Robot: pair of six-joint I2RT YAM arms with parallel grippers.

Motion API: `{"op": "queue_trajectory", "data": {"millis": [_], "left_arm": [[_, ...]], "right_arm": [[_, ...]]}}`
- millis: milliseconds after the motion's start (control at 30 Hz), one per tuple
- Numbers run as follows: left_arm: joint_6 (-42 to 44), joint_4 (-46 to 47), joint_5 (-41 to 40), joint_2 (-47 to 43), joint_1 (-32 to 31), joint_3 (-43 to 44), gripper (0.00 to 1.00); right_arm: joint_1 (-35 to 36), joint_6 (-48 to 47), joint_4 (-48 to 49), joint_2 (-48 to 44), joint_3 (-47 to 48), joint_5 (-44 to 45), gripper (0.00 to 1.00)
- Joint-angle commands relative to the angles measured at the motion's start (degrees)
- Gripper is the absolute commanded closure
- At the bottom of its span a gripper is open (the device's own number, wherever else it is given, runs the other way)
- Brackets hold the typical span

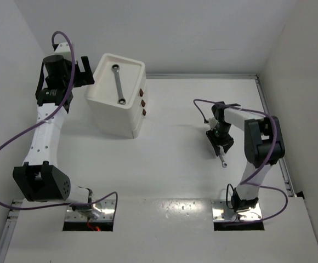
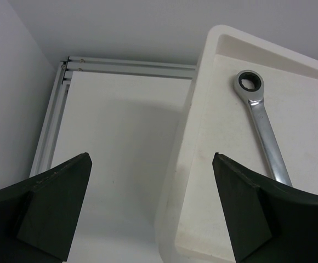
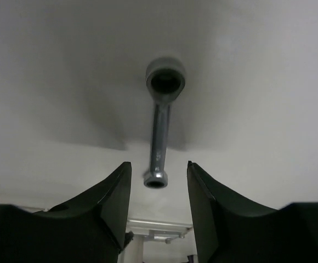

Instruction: Sort the tools into containers

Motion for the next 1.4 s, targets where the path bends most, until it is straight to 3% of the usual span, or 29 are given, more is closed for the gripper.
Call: {"op": "queue_trajectory", "data": {"millis": [0, 333, 567, 767, 900, 1133, 1367], "left_arm": [[0.65, 2.16, -0.91, -3.10, -0.47, -0.55, 0.01], [1.70, 1.64, -1.96, -1.52, -0.47, 1.21, 0.01], [1.70, 1.64, -1.96, 0.07, -0.47, 2.35, 0.01], [1.70, 1.64, -1.96, 0.59, -0.47, 2.88, 0.01], [1.70, 1.64, -1.96, 0.59, -0.47, 2.18, 0.01], [1.70, 1.64, -0.73, 0.59, -0.47, 0.95, 0.01], [1.18, 1.64, 0.58, 0.59, -0.47, 0.42, 0.01]], "right_arm": [[-0.15, 3.50, 2.48, 1.69, 2.81, -0.39, 0.55], [-0.15, 4.03, 3.80, 5.38, 1.84, 0.84, 0.60], [-0.67, 4.55, 4.85, 7.14, -0.44, 1.45, 0.75], [-0.67, 4.55, 5.38, 7.67, -0.97, 1.98, 0.99], [-0.06, 4.55, 3.28, 7.06, 1.74, 0.49, 1.00], [3.01, 4.03, -7.44, 3.99, 21.51, -23.13, 1.00], [8.81, 13.48, -4.74, 0.37, 37.41, -43.08, 1.00]]}}
